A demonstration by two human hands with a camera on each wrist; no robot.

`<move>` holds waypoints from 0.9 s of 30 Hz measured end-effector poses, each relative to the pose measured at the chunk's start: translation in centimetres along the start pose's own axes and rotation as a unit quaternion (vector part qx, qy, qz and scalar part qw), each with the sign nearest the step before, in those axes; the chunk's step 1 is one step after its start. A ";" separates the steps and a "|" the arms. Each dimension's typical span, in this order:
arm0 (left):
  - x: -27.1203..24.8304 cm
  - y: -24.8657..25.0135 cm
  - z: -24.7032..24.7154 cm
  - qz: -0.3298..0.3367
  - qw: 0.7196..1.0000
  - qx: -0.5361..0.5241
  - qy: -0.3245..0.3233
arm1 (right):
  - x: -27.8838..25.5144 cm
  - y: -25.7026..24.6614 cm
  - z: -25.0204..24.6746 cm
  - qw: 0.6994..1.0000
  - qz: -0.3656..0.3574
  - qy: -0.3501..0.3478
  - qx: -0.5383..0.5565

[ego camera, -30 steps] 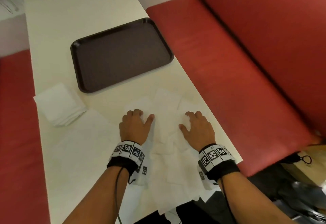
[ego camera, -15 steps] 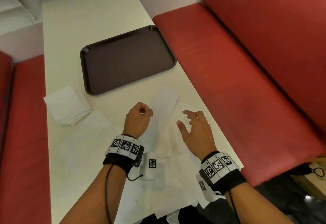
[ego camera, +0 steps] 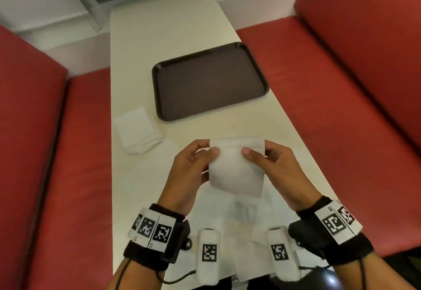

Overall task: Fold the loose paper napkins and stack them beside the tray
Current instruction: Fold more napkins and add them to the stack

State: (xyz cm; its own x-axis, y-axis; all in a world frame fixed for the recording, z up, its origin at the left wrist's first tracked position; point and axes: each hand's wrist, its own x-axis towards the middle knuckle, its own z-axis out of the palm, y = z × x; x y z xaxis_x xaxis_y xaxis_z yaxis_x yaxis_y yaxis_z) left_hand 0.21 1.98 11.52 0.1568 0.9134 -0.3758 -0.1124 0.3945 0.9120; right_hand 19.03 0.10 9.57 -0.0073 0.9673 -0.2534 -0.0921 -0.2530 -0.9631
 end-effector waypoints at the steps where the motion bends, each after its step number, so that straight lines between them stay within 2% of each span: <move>1: 0.0 0.2 -0.6 0.016 1.000 0.016 0.008 | 0.0 -0.1 0.5 1.000 -0.009 0.001 0.000; 4: 0.0 0.7 -2.5 0.073 0.996 0.054 0.010 | 0.1 -0.2 1.9 0.999 -0.031 0.000 0.017; 8: -0.2 1.4 -5.4 0.138 0.985 0.094 -0.033 | 0.4 -0.1 3.7 0.996 -0.067 -0.019 0.050; 13: 0.2 1.8 -9.2 0.147 0.981 0.114 -0.056 | 1.7 -0.4 5.9 0.993 -0.067 -0.056 0.074; 17: 1.0 1.7 -11.8 0.082 0.996 0.033 -0.007 | 3.3 -0.5 8.6 0.995 -0.094 -0.022 -0.024; 19: 1.6 1.0 -13.2 0.043 0.998 0.031 0.018 | 4.3 -0.5 10.4 0.993 -0.089 -0.015 -0.071; 22: 2.4 -0.4 -15.5 0.016 0.996 0.055 0.074 | 6.2 -0.1 13.4 0.995 -0.054 -0.011 -0.079; 27: 5.6 -0.5 -20.7 0.000 0.982 -0.007 0.189 | 10.2 2.0 17.9 0.997 0.027 -0.025 -0.064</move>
State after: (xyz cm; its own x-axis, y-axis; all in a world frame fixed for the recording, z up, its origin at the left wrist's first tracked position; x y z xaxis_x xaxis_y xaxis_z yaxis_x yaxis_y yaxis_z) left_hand -19.21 9.01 5.57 -0.2177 0.8846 -0.4125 -0.1263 0.3935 0.9106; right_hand 0.93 9.80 6.69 -0.0594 0.9508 -0.3040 0.0384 -0.3021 -0.9525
